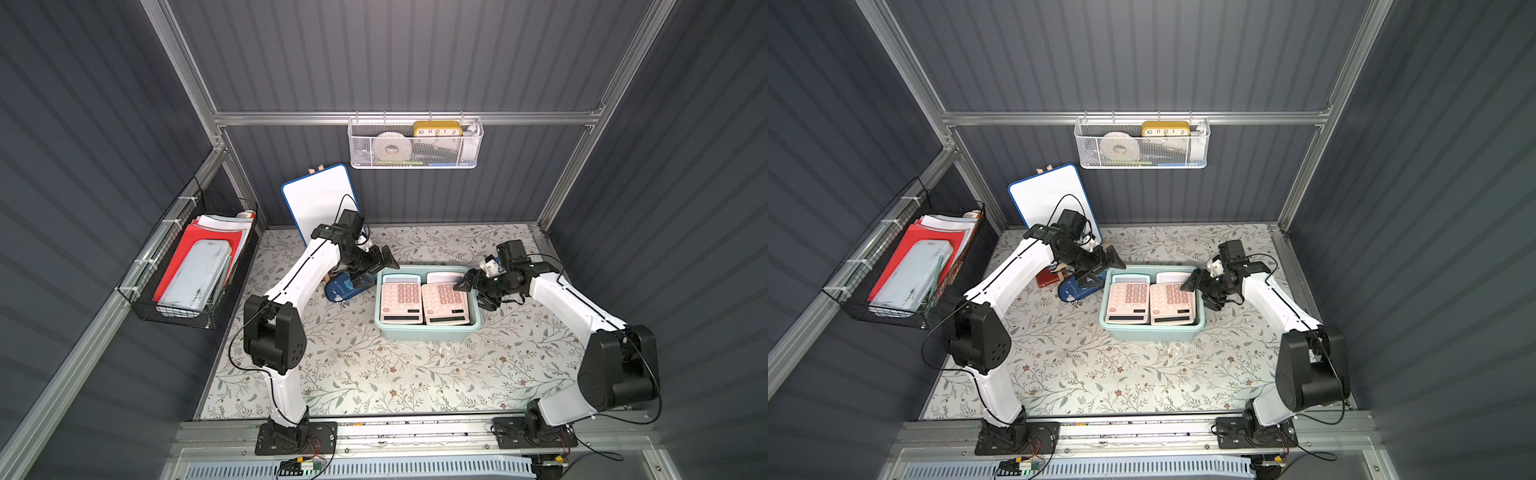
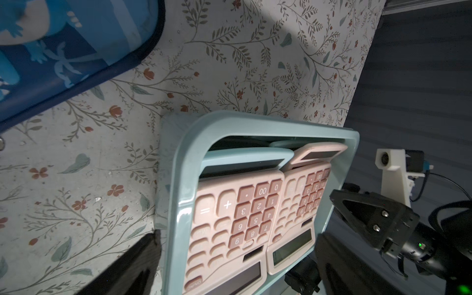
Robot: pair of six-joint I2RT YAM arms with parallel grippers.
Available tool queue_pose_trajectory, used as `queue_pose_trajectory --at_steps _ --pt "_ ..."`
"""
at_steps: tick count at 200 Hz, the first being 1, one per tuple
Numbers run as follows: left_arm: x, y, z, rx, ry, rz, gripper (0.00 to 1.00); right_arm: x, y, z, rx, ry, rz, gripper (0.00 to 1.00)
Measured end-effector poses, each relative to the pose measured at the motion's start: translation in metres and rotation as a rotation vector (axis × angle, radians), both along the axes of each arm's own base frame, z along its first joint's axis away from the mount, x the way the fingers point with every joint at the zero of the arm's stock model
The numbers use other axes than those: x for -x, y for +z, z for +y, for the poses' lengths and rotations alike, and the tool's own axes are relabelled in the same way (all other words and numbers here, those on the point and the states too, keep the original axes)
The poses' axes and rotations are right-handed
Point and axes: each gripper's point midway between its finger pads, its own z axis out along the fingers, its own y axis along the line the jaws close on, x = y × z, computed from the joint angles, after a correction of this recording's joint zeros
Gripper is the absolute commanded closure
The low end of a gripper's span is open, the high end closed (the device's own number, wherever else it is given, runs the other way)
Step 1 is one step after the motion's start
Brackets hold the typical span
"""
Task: Put the calculator in the storage box
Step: Adjust the storage box at the center of the board, then reset both arms
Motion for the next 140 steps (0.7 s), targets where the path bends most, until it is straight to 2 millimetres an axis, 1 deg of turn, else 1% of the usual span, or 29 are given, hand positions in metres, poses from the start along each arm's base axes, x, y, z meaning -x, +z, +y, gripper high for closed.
queue_pose_trajectory --at_steps 18,37,53,89,107,124,140 --pt "-0.002 0.000 0.006 -0.034 0.016 -0.018 0.01 0.007 0.014 -0.005 0.028 -0.006 -0.028 0.15" --pt "-0.003 0.007 0.014 -0.068 0.037 -0.054 0.01 0.013 0.031 -0.012 0.064 -0.011 -0.064 0.10" --pt "-0.003 0.022 0.021 -0.090 0.058 -0.105 0.01 0.017 0.046 -0.018 0.093 -0.022 -0.099 0.01" --pt "0.003 0.062 0.042 -0.129 0.117 -0.233 0.01 0.031 0.071 -0.037 0.182 -0.064 -0.168 0.01" --pt "0.014 0.073 0.054 -0.148 0.158 -0.269 0.01 0.039 0.083 -0.050 0.240 -0.099 -0.214 0.01" --pt "0.030 0.072 0.066 -0.175 0.194 -0.279 0.01 0.047 0.095 -0.061 0.285 -0.121 -0.268 0.01" --pt "0.051 0.069 0.069 -0.194 0.209 -0.282 0.01 0.051 0.105 -0.068 0.316 -0.135 -0.316 0.01"
